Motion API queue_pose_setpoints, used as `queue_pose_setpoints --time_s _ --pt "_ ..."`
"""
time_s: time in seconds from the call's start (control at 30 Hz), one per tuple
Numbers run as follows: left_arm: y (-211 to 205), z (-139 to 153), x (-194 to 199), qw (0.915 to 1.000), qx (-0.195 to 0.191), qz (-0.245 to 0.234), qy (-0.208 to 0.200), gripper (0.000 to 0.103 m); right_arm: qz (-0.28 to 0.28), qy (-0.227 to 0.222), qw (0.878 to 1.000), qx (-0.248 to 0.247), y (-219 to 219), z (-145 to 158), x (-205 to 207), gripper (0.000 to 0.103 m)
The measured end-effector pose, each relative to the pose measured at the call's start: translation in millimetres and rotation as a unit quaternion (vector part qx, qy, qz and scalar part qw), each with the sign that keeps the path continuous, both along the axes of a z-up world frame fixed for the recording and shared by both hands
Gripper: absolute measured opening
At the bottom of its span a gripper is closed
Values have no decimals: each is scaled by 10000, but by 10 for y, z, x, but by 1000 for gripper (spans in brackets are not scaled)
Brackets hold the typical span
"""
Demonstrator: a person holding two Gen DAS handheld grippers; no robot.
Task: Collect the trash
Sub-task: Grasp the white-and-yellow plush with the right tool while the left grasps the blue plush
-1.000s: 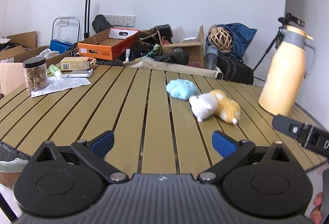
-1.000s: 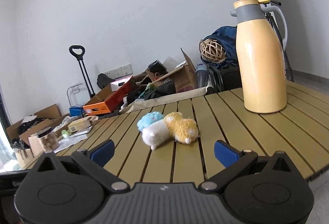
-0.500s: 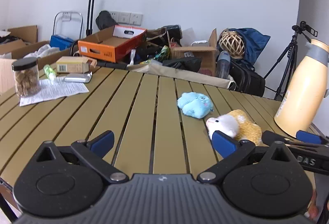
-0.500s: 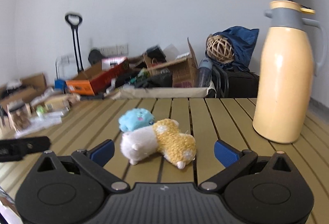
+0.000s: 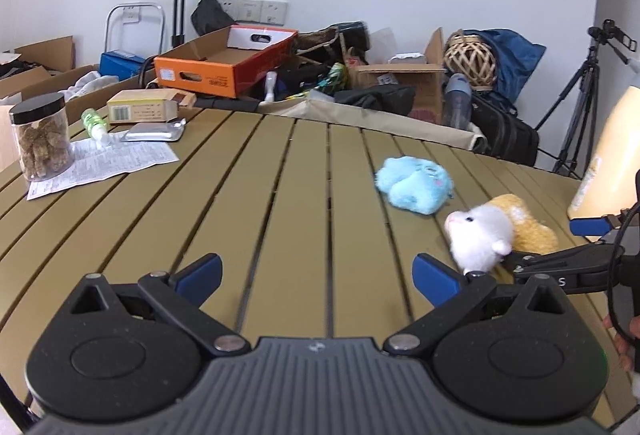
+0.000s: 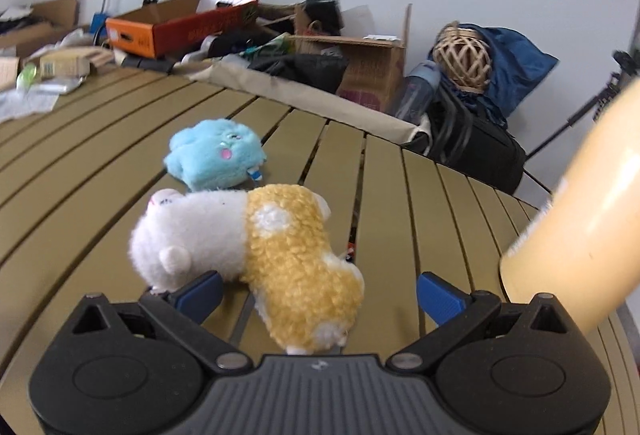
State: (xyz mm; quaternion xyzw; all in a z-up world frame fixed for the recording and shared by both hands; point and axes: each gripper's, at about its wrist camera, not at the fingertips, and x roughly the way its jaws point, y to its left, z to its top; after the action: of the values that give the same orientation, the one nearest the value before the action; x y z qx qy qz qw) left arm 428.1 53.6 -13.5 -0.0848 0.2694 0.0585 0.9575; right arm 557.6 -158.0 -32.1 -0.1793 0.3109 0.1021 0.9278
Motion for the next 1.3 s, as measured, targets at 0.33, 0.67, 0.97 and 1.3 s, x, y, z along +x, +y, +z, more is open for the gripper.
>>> queue_pose_setpoints --time_s 0.33,0.67,0.97,1.3 --pt "197 -41 58 9997 -97 187 88 103 389 73 9992 92 142 -47 133 91" --pt "189 0 12 9998 -117 173 13 103 67 22 9993 372 142 -38 119 53" --pt "227 59 -28 9996 -228 158 -60 103 -299 -20 9968 742 100 -12 15 48" --pt "175 91 -113 9993 -340 83 -91 103 -1023 -613 9764 1802 -393 121 -487 48"
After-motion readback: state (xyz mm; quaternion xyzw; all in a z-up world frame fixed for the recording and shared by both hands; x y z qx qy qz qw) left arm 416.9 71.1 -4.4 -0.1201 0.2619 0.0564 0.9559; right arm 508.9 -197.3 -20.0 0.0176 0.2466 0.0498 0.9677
